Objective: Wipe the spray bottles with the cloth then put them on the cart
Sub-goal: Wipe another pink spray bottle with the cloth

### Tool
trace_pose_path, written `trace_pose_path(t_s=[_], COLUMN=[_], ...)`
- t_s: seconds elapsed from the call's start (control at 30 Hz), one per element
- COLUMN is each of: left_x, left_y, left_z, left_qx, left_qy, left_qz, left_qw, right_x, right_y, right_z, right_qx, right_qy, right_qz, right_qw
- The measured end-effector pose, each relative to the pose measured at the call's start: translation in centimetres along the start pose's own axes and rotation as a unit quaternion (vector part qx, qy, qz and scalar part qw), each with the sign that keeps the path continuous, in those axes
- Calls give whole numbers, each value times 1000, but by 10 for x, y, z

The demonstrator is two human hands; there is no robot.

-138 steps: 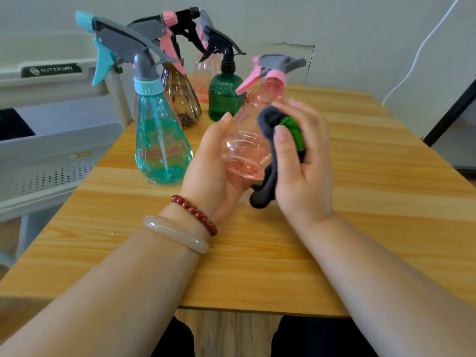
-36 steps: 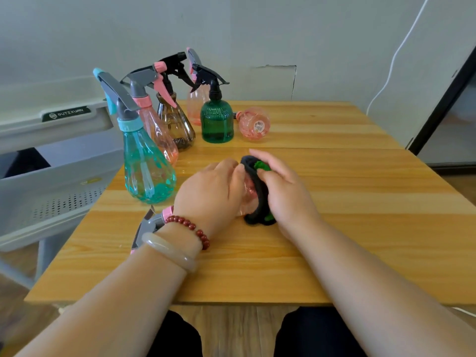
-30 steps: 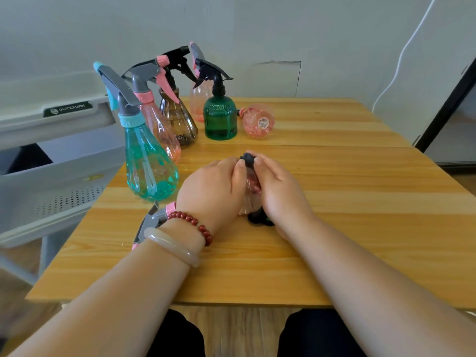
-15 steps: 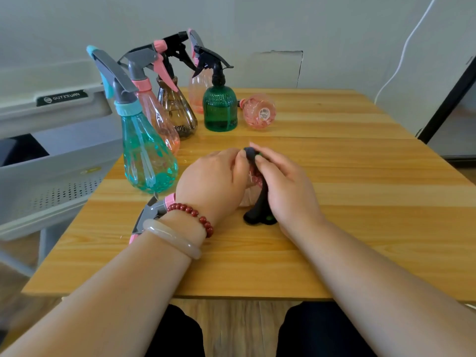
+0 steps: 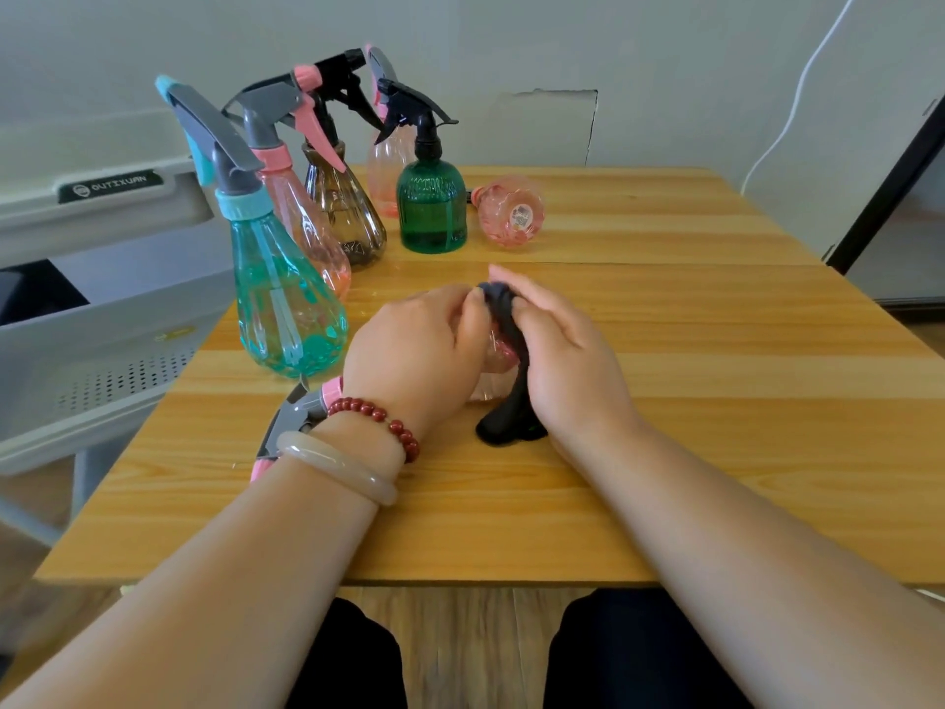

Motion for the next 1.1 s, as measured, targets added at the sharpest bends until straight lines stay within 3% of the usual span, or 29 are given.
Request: trace_pose_path(t_s=[0.07, 0.27, 0.43, 0.5, 0.67, 0.7, 0.8, 0.87, 0.93, 1.03, 1.1], left_x=[0, 1, 1, -1, 1, 2, 0, -1, -2, 0, 1], left_y=[0, 1, 0, 0, 0, 0, -1, -1, -1, -2, -2], left_z=[-1, 2, 1, 0, 2, 2, 1, 1, 0, 1, 2], left_qx=[-4, 0, 3, 2, 5, 3, -1, 5, 3, -3, -7], left_qy=[1, -2, -6, -2, -6, -6, -5, -4, -3, -6, -6], left_qz=[0, -1, -3, -6, 6, 5, -3, -3, -2, 4, 0], left_qw=[1000, 1000, 1000, 1000, 1000, 1000, 1000, 1000, 1000, 1000, 1000], right_x=[-2, 9, 2, 2, 8, 9, 5, 3, 9, 9, 8], right_y=[-1, 2, 1, -3, 4, 6, 4, -1, 0, 8, 11], right_z=[1, -15, -8, -9, -11, -11, -8, -8, -10, -10, -9], right_qx=[-15, 27, -23, -40, 21, 22, -27, -67, -46, 11, 17], right_qy=[29, -68, 34, 26, -46, -39, 2, 32, -6, -43, -43], right_qz=[1, 172, -2, -11, 215, 197, -25, -66, -1, 210, 218], right_qw=[999, 982, 999, 999, 975, 979, 999, 995, 999, 977, 975])
Point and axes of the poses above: each hand's wrist, its own z-axis away from the middle knuckle, its own y-axis out of the back of the hand, x = y × z, the point moved 7 cm from there along -z, towards the middle knuckle, and after that the axes turned 14 degrees about -y, right-handed, at the moved point
